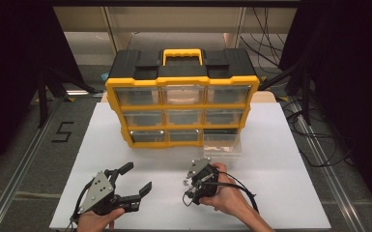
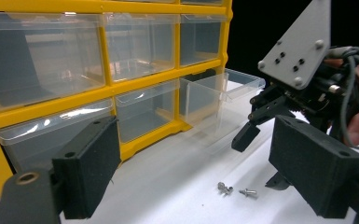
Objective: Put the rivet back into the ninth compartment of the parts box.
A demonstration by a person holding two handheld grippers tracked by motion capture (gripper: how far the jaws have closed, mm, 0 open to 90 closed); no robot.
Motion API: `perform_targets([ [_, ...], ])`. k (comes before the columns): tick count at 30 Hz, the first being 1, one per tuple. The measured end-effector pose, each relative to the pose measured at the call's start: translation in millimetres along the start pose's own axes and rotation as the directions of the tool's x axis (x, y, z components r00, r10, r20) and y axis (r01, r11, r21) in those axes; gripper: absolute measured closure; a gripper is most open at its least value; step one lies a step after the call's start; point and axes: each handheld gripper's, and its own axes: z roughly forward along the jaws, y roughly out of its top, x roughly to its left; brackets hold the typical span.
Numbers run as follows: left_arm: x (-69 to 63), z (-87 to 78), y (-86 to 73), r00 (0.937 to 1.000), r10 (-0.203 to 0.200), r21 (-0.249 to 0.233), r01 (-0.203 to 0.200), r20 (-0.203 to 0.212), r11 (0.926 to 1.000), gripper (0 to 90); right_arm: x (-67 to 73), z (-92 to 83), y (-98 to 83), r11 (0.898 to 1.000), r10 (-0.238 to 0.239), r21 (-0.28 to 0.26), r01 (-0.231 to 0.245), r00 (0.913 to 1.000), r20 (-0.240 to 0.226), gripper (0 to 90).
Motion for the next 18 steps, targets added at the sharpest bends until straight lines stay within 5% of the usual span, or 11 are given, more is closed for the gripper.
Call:
perform_targets([
  [18, 0.2, 0.0, 0.2, 1.0, -0.001, -0.003, 0.001, 0.001, 1.0, 16.1, -5.2, 19.1, 5.0, 0.994, 0.031, 0.106, -0.024, 0.9977, -0.061, 50.5],
])
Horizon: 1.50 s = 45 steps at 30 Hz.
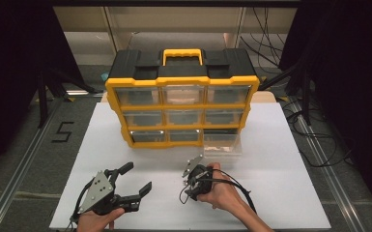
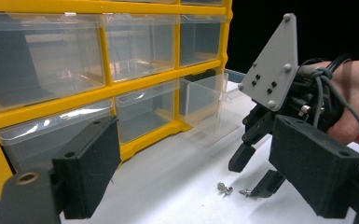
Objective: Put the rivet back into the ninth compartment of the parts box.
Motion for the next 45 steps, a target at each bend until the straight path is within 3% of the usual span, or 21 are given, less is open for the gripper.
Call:
perform_targets([
  [6, 0.1, -0.1, 0.0, 1.0, 0.0, 0.002, 0.0, -0.002, 1.0, 16.2, -2.1, 4.9, 1.9, 0.999, 0.017, 0.031, -0.017, 0.9997, -0.015, 59.2],
  [9, 0.0, -0.2, 0.2, 1.0, -0.002, 0.0, 0.002, -0.002, 1.0, 16.2, -4.7, 6.6, 2.4, 0.999, -0.001, 0.048, 0.001, 1.0, -0.007, 63.3],
  [10, 0.0, -0.2, 0.2, 1.0, -0.002, 0.0, 0.002, -0.002, 1.0, 16.2, -3.2, 7.0, 3.0, 0.999, 0.027, 0.046, -0.026, 0.9992, -0.028, 64.4],
  [13, -0.1, -0.1, 0.2, 1.0, 0.0, 0.001, 0.0, 0.001, 1.0, 16.2, -5.5, 8.2, 2.6, 0.997, 0.04, 0.061, -0.039, 0.9989, -0.025, 68.2],
  [21, -0.4, 0.0, 0.2, 1.0, 0.0, 0.001, 0.0, 0.002, 1.0, 16.2, -8.0, 8.4, 3.1, 0.997, 0.043, 0.068, -0.04, 0.9984, -0.037, 80.8],
  [34, -0.3, -0.2, 0.4, 1.0, -0.004, -0.001, 0.004, 0.003, 1.0, 16.2, -8.5, 2.7, 3.3, 0.997, 0.04, 0.073, -0.036, 0.9981, -0.047, 82.3],
  [40, -0.2, -0.3, 0.4, 1.0, -0.004, -0.001, 0.004, 0.001, 1.0, 16.2, -6.1, -15.5, 6.9, 0.999, 0.012, 0.043, -0.01, 0.9987, -0.05, 82.3],
  [45, -0.3, -0.3, 0.5, 1.0, -0.004, -0.002, 0.004, 0.001, 1.0, 16.2, -8.2, -31.7, 10.0, 1.0, -0.009, -0.012, 0.008, 0.9991, -0.041, 82.3],
])
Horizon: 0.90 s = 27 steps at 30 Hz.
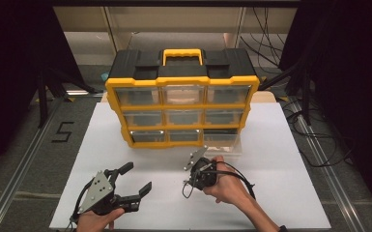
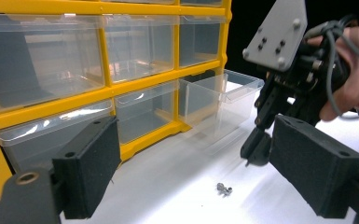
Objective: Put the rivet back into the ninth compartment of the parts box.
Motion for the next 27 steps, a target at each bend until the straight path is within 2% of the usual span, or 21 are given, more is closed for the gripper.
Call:
perform_targets([
  [5, 0.1, 0.1, 0.0, 1.0, -0.001, 0.0, 0.001, 0.0, 1.0, 16.2, -3.9, -11.7, 1.4, 0.999, -0.013, -0.042, 0.014, 0.9998, 0.014, 82.3],
  [8, 0.0, 0.1, 0.0, 1.0, 0.0, 0.001, 0.0, 0.0, 1.0, 16.2, -6.4, -25.1, 2.9, 0.997, -0.007, -0.075, 0.01, 0.9995, 0.03, 82.3],
  [13, 0.0, 0.2, -0.1, 1.0, 0.0, 0.001, 0.0, 0.0, 1.0, 16.2, -9.0, -35.1, 3.6, 0.993, -0.012, -0.116, 0.017, 0.9988, 0.047, 82.3],
  [27, 0.2, 0.2, -0.1, 1.0, 0.002, 0.001, -0.002, -0.002, 1.0, 16.2, -20.5, -69.6, 1.3, 0.978, 0.03, -0.209, -0.01, 0.9949, 0.096, 82.3],
])
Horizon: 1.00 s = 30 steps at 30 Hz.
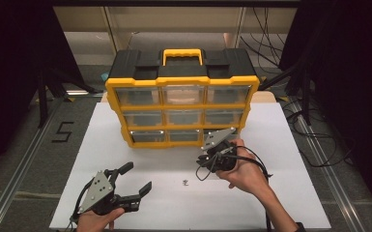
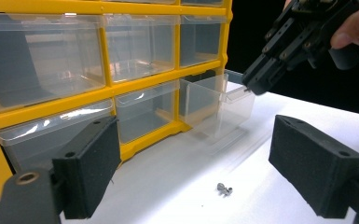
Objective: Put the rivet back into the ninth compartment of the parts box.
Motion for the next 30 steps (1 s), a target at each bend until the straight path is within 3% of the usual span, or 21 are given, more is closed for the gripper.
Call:
perform_targets([
  [12, -0.1, -0.1, 0.1, 1.0, -0.003, -0.001, 0.003, 0.0, 1.0, 16.2, -18.8, -23.9, -3.1, 0.997, 0.028, -0.068, -0.024, 0.9984, 0.049, 82.3],
  [15, 0.1, -0.2, 0.1, 1.0, -0.001, -0.001, 0.001, -0.001, 1.0, 16.2, -27.3, -31.6, -7.4, 0.995, 0.057, -0.087, -0.051, 0.9958, 0.071, 82.3],
  [27, 0.0, -0.1, 0.2, 1.0, -0.003, -0.001, 0.003, 0.0, 1.0, 16.2, -42.3, -28.0, -18.0, 0.993, 0.093, -0.083, -0.083, 0.9882, 0.122, 82.3],
  [30, 0.2, 0.7, -0.1, 1.0, -0.004, -0.012, 0.004, 0.007, 0.9999, 16.2, -45.5, -27.8, -19.8, 0.993, 0.096, -0.074, -0.087, 0.9885, 0.117, 82.2],
])
